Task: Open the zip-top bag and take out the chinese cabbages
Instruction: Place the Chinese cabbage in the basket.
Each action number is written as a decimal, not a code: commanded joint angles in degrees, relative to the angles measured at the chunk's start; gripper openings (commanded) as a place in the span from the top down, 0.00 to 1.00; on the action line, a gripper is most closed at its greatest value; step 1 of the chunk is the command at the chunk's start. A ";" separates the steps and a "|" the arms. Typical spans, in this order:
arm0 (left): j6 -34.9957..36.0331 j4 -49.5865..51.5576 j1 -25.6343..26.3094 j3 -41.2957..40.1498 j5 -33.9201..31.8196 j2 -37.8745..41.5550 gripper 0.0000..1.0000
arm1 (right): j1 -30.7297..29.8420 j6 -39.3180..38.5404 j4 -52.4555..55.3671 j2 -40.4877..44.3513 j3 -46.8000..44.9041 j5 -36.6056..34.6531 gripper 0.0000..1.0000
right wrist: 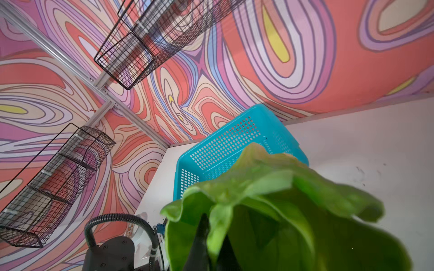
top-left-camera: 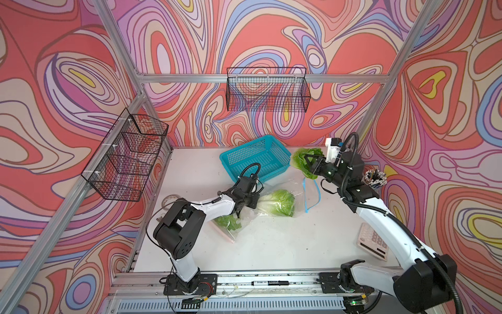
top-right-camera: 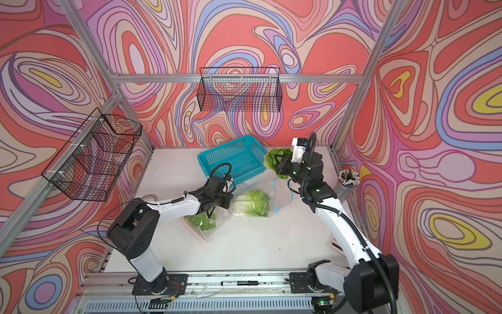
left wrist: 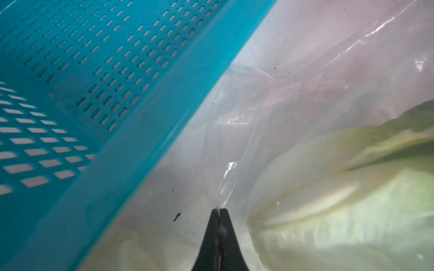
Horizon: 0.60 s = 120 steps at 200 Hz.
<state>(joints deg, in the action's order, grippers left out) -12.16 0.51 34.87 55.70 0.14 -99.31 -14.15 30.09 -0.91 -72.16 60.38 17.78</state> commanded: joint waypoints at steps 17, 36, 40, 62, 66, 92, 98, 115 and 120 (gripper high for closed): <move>1.08 -0.69 -0.33 -0.42 0.26 0.52 1.00 | -3.89 -2.11 -9.98 -9.80 6.74 -1.23 1.00; 1.26 -0.63 -0.33 -0.16 0.50 0.43 1.00 | -6.18 -2.99 -11.27 -16.15 10.87 -1.95 1.00; 1.26 -0.67 -0.33 -0.16 0.63 0.43 1.00 | -6.52 -2.95 -11.53 -17.40 11.74 -2.04 1.00; 1.35 -0.74 -0.33 -0.07 0.97 0.43 1.00 | -7.98 -2.71 -12.77 -24.55 16.65 -2.28 1.00; 1.35 -0.78 -0.33 -0.07 1.15 0.35 1.00 | -8.10 -2.75 -12.97 -25.75 17.44 -2.43 1.00; 1.52 -0.92 -0.33 -0.06 1.47 0.25 1.00 | -8.79 -2.50 -14.79 -33.23 21.57 -3.68 1.00; 1.53 -0.99 -0.33 -0.07 1.51 0.25 1.00 | -8.87 -2.40 -15.22 -34.57 22.32 -4.08 1.00; 1.53 -1.22 -0.33 -0.15 1.80 0.25 1.00 | -8.87 -2.23 -17.24 -37.98 23.98 -4.73 1.00; 1.53 -1.33 -0.33 -0.14 1.94 0.25 1.00 | -8.83 -2.22 -17.88 -38.89 24.39 -5.13 1.00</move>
<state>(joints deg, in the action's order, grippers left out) -11.55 -0.10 34.85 55.70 1.17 -99.31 -22.96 28.34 -13.28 -108.12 81.80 15.16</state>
